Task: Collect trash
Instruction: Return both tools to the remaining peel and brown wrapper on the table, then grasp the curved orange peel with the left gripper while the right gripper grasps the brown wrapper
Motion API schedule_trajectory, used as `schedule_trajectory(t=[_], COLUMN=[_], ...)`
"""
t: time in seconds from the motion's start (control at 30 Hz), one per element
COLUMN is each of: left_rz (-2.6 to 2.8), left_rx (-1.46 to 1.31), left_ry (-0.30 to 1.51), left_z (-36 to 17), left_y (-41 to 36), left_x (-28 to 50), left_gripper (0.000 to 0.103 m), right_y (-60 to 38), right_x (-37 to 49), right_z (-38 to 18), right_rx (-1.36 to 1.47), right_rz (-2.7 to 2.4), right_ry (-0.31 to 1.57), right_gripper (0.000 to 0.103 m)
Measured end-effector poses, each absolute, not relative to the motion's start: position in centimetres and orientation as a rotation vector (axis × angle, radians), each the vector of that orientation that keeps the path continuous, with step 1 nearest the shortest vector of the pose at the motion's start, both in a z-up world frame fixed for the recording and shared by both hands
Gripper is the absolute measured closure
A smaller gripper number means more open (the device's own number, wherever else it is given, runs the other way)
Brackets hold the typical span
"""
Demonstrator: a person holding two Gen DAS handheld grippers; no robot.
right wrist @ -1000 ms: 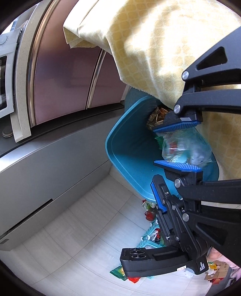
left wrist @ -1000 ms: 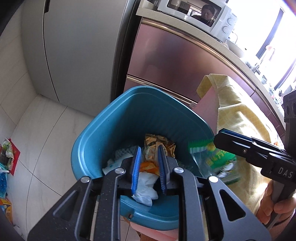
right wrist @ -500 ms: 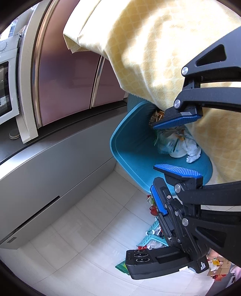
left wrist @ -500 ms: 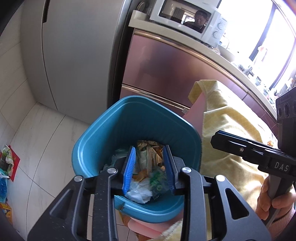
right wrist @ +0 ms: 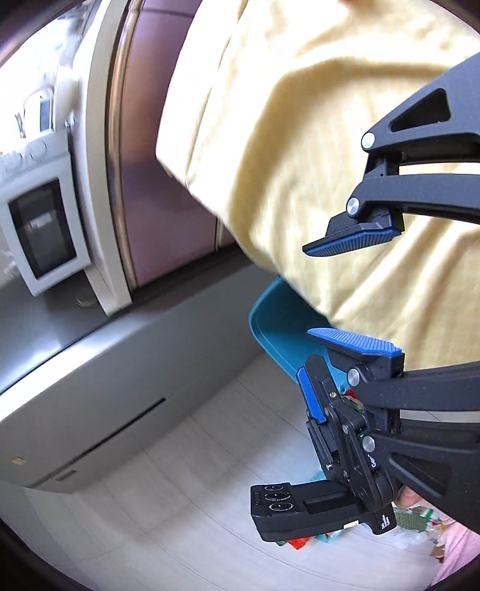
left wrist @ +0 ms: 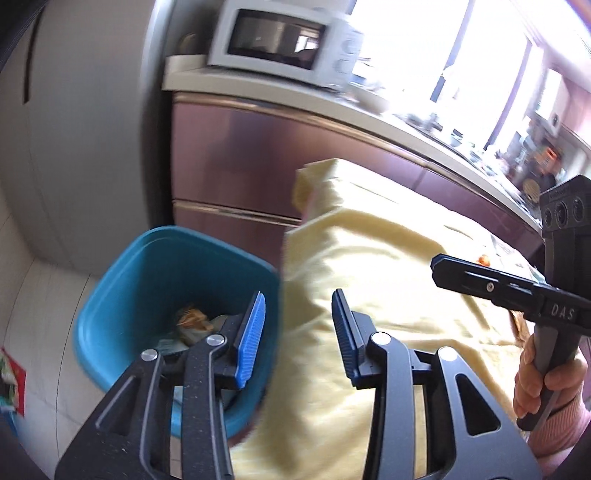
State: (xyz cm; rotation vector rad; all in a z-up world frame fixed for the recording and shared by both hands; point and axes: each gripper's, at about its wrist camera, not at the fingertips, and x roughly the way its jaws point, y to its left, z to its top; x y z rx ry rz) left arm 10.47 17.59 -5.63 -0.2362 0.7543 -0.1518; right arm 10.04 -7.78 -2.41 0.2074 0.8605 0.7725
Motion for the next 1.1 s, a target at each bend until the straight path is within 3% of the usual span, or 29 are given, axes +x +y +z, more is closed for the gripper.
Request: schedule_trajectory(t=[0.7,1.1], left_rz=[-0.508,-0.548], left_rx=[-0.029,0.031], left_ry=[0.794,0.878], left_z=[-4.5,-5.8], left_y=[-4.4,-12.7], left_x=[15.3,21.5], left_gripper=[0.054,0.050], right_y=[-31.5,-37.0], right_x=[4.3,3.0], right_z=[-5.1,-7.8], right_rx=[0.390,0.451], right_rz=[0.247,0.116], right_ry=[0.787,0.815], right_gripper=[0.057,0.045])
